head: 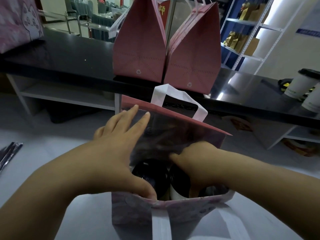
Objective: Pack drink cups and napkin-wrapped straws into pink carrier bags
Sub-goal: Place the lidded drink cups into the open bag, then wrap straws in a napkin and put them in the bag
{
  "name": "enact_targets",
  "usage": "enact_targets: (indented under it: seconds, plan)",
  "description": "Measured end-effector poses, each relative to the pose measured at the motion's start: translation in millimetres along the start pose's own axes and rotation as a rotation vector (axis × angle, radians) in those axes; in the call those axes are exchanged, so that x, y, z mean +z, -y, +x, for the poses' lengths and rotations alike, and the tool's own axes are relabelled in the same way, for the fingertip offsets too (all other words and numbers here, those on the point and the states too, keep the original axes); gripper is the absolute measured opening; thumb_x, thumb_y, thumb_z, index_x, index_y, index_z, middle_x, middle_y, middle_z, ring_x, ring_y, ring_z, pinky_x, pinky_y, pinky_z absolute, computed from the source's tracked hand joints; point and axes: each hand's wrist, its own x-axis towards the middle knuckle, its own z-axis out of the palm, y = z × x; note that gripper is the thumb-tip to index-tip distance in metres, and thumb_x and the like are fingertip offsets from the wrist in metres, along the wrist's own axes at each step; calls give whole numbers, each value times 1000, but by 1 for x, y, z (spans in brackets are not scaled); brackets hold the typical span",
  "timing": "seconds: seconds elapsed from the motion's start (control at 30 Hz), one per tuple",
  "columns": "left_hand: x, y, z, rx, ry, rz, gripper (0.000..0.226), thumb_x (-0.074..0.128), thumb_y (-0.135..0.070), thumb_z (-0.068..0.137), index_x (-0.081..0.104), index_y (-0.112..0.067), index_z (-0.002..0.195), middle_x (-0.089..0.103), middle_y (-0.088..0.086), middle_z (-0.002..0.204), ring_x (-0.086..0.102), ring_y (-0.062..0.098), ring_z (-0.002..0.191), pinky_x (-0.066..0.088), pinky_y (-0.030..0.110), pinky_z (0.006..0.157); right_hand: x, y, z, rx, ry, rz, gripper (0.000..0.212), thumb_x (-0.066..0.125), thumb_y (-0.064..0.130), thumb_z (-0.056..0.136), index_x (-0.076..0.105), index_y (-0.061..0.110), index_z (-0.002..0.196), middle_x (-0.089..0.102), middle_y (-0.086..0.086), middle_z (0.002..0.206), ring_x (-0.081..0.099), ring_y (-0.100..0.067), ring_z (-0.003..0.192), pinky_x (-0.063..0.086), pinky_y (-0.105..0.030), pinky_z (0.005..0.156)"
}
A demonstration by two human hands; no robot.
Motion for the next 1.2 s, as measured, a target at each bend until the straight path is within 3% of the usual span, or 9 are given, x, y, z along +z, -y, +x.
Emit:
enact_targets:
  seconds: [0.27,0.33,0.4,0.47,0.53,0.7,0.93,1.03,1.2]
  plan:
    - [4,4,-5,101,-144,-132,128,67,-81,33,-35,-65,111,-36,-38,136,-17,-10,133,16,24,110,7,-2,0,6,-9,89,63,74,36,76,41,19,127,62,-6,107,57,-26,87,42,-30,69]
    - [3,3,-7,153,-200,-192,123,68,-80,32,-20,-71,117,-24,-45,135,-4,-27,123,25,10,101,7,-3,1,3,-15,136,68,78,40,70,44,22,126,61,-4,110,59,-25,93,51,-35,79]
    - [4,3,-8,202,-240,-244,105,72,-76,33,-7,-82,103,-10,-53,125,6,-39,106,30,-5,77,5,-2,1,-1,-7,174,72,81,45,65,46,24,124,61,-3,113,59,-27,98,52,-40,85]
    - [5,4,-9,224,-286,-259,94,70,-78,34,1,-84,98,0,-51,121,12,-39,103,32,-5,64,1,-3,-1,1,-4,206,74,81,48,64,46,25,125,60,-2,114,59,-26,100,51,-40,86]
    - [7,6,-8,209,-352,-256,89,63,-83,31,13,-76,104,7,-45,119,16,-37,104,32,-2,65,-4,-5,-6,12,-37,220,71,79,49,66,47,26,125,60,0,113,58,-25,100,49,-35,80]
    - [13,8,-7,142,-499,-277,109,59,-85,34,34,-40,131,17,-29,115,27,-26,100,30,5,72,-15,-13,-27,27,-192,284,51,71,48,77,51,27,119,57,5,112,52,-14,96,46,-33,74]
    - [6,5,-10,101,-766,-267,63,63,-60,60,61,-22,110,51,-10,104,54,5,92,40,15,78,-32,-18,-73,46,-529,543,24,62,47,85,58,34,105,62,14,99,57,-6,89,54,-34,79]
    - [3,0,-21,83,-823,-324,54,60,-55,64,62,-21,106,56,-10,100,57,3,89,43,16,74,-38,-10,-87,55,-758,805,20,67,40,84,63,28,99,66,12,87,62,-3,79,57,-30,74]
    - [13,-6,-55,-10,-931,-551,35,62,-47,66,54,-38,98,55,-23,96,55,-4,87,41,14,68,-67,28,-96,-30,-1014,1176,15,71,36,80,65,24,88,66,9,78,63,-2,70,53,-18,62]
